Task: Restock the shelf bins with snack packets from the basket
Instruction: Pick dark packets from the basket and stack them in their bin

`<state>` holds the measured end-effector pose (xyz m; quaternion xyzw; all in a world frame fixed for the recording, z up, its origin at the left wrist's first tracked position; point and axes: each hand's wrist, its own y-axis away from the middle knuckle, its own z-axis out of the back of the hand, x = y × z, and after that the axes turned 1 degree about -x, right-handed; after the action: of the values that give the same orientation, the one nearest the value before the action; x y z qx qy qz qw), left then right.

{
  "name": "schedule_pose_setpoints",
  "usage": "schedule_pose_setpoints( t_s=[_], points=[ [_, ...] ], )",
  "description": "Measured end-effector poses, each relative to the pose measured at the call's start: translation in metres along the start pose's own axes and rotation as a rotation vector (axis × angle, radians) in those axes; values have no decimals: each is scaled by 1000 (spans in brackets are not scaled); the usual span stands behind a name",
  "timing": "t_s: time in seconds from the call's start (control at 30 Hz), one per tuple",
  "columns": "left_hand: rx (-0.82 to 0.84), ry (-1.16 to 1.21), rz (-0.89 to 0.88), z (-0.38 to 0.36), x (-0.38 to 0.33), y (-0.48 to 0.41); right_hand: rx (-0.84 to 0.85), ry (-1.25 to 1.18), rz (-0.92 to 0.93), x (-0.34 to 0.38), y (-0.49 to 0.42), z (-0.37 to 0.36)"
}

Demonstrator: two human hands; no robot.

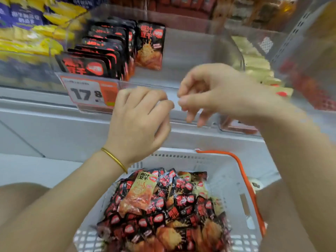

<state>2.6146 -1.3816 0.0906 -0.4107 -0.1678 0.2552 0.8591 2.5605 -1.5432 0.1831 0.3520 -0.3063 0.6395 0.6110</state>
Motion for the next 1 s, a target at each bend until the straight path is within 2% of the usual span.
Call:
schedule_pose_setpoints(
  t_s=[0.1,0.2,0.3,0.4,0.57,0.63,0.73,0.8,0.87,1.0],
  points=[
    [159,43,-52,-10,-18,20,260,57,-285,-80,24,-30],
    [326,106,-64,-19,-36,38,493,381,-511,-169,28,-66],
    [488,154,-86,-30,-51,51,713,744,-436,-231,40,-99],
    [575,180,-98,-40,-56,58,833,819,-421,-255,56,-114],
    [710,235,-15,-46,-58,63,715,756,-348,-255,52,-104],
    [843,278,136,-49,-61,63,672,642,-290,-238,42,-95],
    [1121,465,406,-54,-62,64,475,457,-197,-198,30,-76],
    [1234,582,502,-53,-64,62,341,301,-148,-172,29,-62],
    [1230,631,512,-49,-63,56,237,118,-168,-151,32,-52],
    [1058,723,612,-35,-51,35,-30,-234,-213,-128,42,-42]
  ],
)
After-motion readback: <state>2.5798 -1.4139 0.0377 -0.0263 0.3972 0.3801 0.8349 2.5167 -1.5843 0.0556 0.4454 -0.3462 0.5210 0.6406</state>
